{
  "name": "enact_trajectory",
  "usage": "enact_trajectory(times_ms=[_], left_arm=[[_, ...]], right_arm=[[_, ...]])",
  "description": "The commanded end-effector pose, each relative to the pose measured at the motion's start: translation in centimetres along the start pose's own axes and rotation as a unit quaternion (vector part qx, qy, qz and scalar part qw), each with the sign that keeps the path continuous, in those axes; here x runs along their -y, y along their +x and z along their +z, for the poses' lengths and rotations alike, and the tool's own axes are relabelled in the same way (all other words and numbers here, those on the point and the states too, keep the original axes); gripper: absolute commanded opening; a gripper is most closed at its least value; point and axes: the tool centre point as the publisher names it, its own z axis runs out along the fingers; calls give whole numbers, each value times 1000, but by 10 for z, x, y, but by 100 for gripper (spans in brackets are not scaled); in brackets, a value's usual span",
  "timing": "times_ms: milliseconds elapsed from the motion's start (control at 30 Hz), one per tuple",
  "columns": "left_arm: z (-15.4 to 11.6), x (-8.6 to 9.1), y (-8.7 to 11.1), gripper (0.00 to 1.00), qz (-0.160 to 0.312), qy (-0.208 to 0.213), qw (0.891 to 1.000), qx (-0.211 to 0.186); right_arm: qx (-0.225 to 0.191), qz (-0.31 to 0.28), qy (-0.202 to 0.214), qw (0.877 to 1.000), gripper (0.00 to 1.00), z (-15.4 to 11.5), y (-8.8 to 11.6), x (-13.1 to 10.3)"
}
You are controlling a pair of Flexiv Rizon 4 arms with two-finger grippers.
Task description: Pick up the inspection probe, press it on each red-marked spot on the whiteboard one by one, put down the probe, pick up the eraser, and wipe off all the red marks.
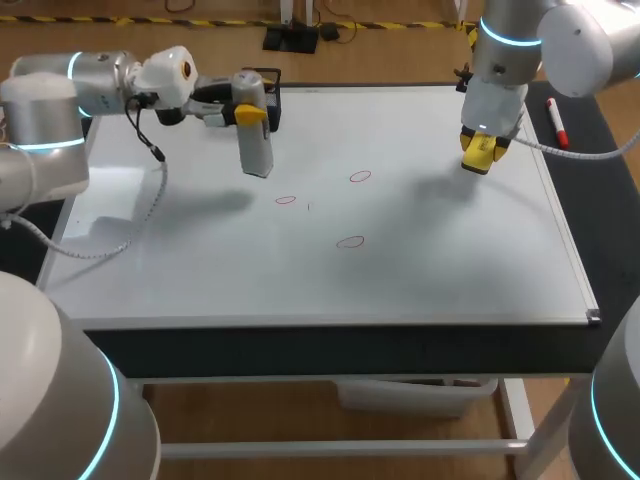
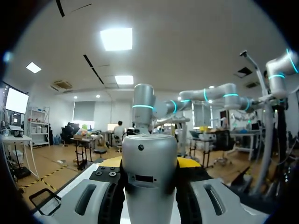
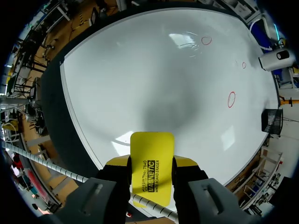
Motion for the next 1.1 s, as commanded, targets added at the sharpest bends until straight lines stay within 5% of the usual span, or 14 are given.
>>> enact_trajectory(times_ms=[33,1100], left_arm=[[7,-7,3,0,1,6,1000,-2],[35,-50,-1,0,9,-7,1000,-12]], right_arm=[[-2,-1,1,1000,0,-1,0,0],[-2,-1,1,1000,0,-1,0,0]])
